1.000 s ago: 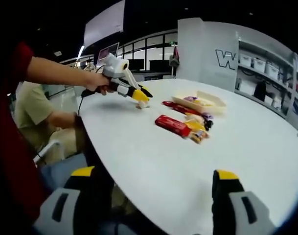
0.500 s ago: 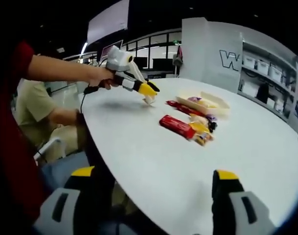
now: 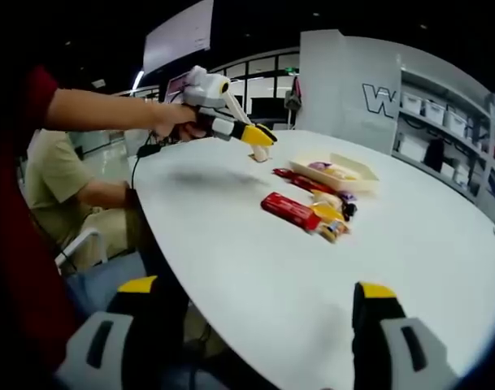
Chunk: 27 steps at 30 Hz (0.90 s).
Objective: Place the target food into the container with the food tongs after gripping and lifting it, then release it inside without dropping or visibly crushing the food.
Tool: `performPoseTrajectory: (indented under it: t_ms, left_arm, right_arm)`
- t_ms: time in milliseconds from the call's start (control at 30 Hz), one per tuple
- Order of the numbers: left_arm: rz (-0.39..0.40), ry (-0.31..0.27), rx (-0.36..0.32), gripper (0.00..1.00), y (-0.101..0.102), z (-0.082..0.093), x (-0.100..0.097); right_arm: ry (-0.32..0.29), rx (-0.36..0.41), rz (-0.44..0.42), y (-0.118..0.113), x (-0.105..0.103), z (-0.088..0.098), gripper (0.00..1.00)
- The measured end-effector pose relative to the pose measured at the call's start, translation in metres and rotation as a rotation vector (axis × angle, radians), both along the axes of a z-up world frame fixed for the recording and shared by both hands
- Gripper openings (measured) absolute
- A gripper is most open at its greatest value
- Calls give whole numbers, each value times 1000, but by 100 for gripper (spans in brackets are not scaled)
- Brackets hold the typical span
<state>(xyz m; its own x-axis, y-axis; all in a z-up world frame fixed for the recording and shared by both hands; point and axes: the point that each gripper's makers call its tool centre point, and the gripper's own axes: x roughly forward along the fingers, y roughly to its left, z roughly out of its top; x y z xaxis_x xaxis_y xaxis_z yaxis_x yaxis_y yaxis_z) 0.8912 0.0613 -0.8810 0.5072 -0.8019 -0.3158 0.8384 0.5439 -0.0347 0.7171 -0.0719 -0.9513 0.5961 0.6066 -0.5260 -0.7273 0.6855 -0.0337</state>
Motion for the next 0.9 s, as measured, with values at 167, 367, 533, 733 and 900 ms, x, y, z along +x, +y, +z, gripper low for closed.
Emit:
performPoseTrajectory:
  t_ms: [167, 367, 533, 733, 900]
  left_arm:
    - [-2, -18, -5, 24, -7, 9, 11]
    - [-6, -36, 1, 24, -20, 17, 27]
    - [2, -34, -16, 24, -30, 26, 44]
    - [12, -47, 6, 24, -40, 30, 64]
    - [59, -28, -2, 25, -42, 31, 83]
  right_arm:
    - [-8, -1, -15, -5, 3, 1, 97]
    - [-24, 30, -41, -8, 7, 7, 98]
    - [-38, 59, -61, -13, 10, 12, 99]
    - [-66, 81, -84, -19, 15, 21, 99]
    - [-88, 96, -93, -21, 16, 30, 99]
